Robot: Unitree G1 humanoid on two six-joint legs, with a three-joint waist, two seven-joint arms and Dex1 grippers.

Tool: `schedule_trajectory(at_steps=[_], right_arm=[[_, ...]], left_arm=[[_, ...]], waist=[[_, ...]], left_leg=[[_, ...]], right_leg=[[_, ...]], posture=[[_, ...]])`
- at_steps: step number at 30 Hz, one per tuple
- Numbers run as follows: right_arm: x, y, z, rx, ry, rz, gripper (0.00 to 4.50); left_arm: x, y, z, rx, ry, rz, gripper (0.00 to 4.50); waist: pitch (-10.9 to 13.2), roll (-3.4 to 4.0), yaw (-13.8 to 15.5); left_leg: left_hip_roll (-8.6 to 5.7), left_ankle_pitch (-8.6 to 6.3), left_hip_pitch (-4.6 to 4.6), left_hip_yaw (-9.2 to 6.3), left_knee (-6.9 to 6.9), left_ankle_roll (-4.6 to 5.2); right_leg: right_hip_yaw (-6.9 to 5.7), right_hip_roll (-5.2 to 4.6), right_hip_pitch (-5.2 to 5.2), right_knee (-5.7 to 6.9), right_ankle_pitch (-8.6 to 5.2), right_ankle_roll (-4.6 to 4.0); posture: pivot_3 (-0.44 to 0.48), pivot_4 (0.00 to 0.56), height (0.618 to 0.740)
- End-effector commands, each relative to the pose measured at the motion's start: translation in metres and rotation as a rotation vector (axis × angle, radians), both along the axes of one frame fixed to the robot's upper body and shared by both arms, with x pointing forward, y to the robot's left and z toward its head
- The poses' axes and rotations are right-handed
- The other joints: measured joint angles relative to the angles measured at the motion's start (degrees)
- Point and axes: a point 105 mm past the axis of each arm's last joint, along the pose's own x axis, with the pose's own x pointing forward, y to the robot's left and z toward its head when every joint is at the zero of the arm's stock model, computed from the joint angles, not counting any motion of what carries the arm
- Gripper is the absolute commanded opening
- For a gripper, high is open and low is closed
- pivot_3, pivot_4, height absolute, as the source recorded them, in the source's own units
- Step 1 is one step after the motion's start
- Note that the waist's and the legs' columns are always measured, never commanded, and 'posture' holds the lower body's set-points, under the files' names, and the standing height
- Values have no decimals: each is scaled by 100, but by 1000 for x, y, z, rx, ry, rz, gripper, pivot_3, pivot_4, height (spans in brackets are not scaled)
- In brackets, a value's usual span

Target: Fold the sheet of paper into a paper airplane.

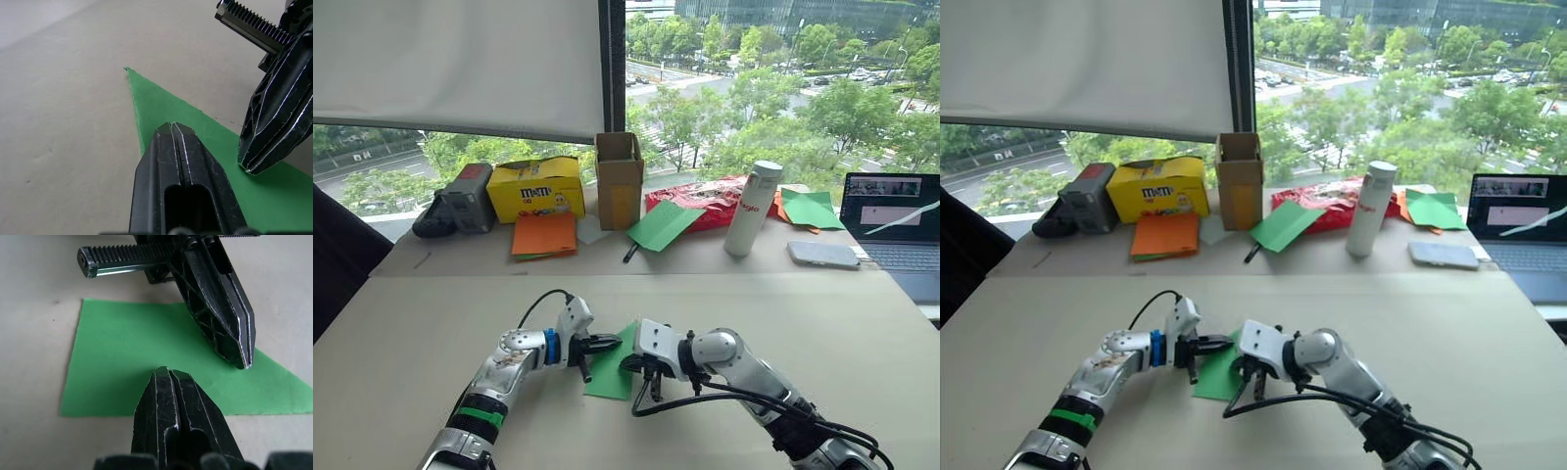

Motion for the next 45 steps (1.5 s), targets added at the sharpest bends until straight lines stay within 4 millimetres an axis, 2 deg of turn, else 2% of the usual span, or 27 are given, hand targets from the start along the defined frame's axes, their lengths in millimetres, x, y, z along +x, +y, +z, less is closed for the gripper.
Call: schedule_trajectory(at_steps=[1, 4, 8, 13, 18, 24, 36, 45], right_arm=[[3, -6, -22, -66, 26, -43, 0], [1, -12, -34, -101, 56, -69, 0], [-1, -15, -39, -98, 78, -95, 0], [-2, -17, -40, -83, 93, -136, 0], [-2, -17, -41, -75, 97, -150, 0], [-3, -18, -42, -79, 104, -150, 0], [0, -15, -43, -94, 104, -120, 0], [-1, -12, -45, -99, 110, -99, 0]], left_arm=[[0, -3, -3, -25, 66, 17, 42], [8, -9, 7, -56, 58, 14, 42], [22, -18, 15, -77, 46, 12, 42], [34, -34, 19, -74, 25, -17, 42], [39, -31, 14, -45, 16, 7, 42], [33, -17, -2, -8, 35, 48, 42], [-2, -1, -39, 8, 157, 111, 42], [-5, 22, -41, -12, 198, 228, 42]], waist=[[-1, 1, -8], [-1, 0, -16], [-1, -1, -38], [-2, -2, -55], [-1, -2, -59], [-2, -2, -59], [-32, 20, -75], [-43, 32, -142]], left_leg=[[1, 0, 4, -1, -1, -1], [0, 0, 6, -1, -1, 0], [-1, 1, 6, -1, -1, -1], [-2, 10, 1, 0, -1, -17], [-1, 10, -2, 0, -2, -17], [0, 6, 0, 0, -2, -11], [4, -3, 16, 0, -3, 3], [5, -6, 18, 0, -8, 6]], right_leg=[[-1, 1, 1, 2, 0, 0], [-1, 1, 2, 2, 0, 0], [-1, 4, 3, 3, 0, 0], [0, 5, 4, 4, 0, 0], [1, 6, 4, 4, 0, 0], [2, 6, 3, 4, 0, 0], [7, 5, 6, 3, 0, 0], [12, 5, 5, 3, 0, 0]], posture=[[0, 150, 740], [0, 150, 740], [0, 150, 740], [0, 150, 740], [0, 150, 740], [0, 150, 740], [0, 150, 740], [0, 150, 740]])
